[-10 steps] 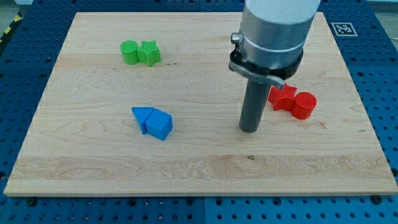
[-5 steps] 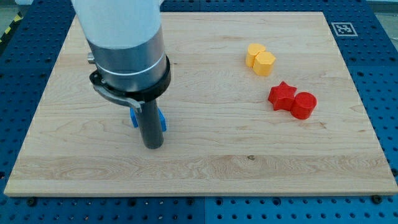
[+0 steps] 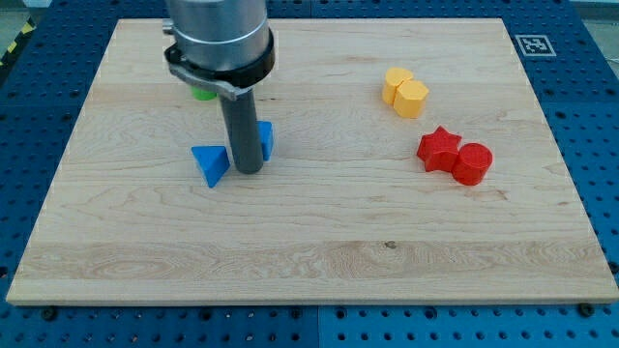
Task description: Push the blue cube right side of the green star
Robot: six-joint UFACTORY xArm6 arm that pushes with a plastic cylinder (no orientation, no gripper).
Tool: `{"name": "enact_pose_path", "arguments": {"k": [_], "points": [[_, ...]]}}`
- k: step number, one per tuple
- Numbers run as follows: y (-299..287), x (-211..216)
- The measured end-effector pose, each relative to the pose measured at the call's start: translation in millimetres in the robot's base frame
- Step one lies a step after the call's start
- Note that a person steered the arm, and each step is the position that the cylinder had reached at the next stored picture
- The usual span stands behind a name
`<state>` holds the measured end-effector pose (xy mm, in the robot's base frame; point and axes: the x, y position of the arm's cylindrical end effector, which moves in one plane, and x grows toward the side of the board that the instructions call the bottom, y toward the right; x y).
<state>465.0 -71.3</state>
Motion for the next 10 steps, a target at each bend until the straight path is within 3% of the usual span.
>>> {"name": "enact_pose_path", "arguments": {"k": [3,7,10], "points": [[26,-57],[-8,-72],[29,-90]]}}
